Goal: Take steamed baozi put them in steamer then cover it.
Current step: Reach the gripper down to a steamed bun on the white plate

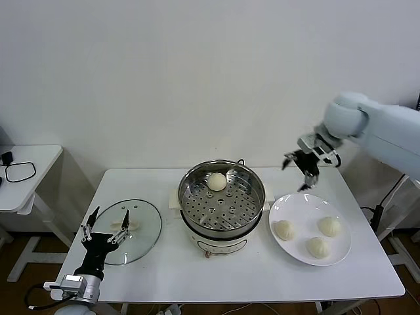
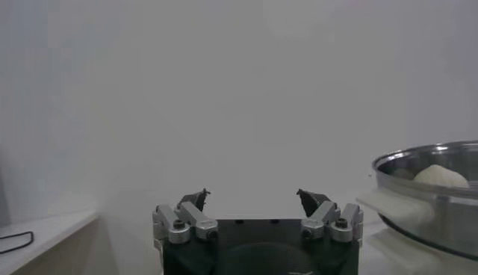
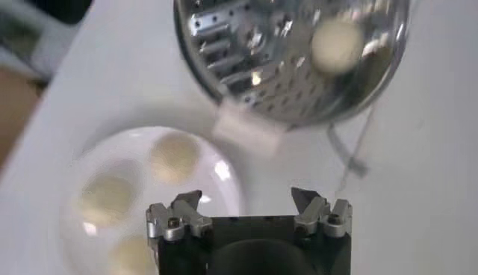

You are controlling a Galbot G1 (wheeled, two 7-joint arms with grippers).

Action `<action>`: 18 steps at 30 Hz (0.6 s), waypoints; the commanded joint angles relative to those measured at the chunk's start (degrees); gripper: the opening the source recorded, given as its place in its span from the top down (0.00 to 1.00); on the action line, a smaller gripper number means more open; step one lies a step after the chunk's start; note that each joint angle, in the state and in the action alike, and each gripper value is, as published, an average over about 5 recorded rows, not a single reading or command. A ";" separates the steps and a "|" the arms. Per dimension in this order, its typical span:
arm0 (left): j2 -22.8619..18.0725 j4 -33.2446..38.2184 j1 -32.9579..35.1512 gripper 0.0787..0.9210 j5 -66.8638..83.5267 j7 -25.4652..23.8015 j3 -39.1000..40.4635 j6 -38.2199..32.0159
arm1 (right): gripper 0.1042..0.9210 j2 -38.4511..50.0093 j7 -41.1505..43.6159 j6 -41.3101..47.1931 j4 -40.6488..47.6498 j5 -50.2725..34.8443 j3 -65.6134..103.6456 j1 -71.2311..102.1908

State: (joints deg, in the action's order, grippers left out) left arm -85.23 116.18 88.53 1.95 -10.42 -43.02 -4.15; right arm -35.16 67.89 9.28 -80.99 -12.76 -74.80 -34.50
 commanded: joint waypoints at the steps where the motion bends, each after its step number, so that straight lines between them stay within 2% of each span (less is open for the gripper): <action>1: -0.35 0.32 0.27 0.12 -0.42 0.01 0.60 -0.31 | 0.12 6.70 -1.67 11.36 -1.15 -0.40 7.30 14.64; 8: -0.43 0.17 0.42 0.12 -0.86 0.05 0.77 -0.50 | 0.12 2.80 -5.96 10.86 3.14 2.17 15.13 24.67; 18: -0.50 -0.26 0.34 0.12 -0.98 0.11 0.73 -0.51 | 0.12 -1.50 -7.89 10.35 7.30 4.67 19.11 31.05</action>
State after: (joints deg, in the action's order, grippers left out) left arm -85.71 116.08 88.93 1.06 -10.34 -42.26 -4.66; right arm -35.02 62.05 17.63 -76.32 -9.56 -60.63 -11.68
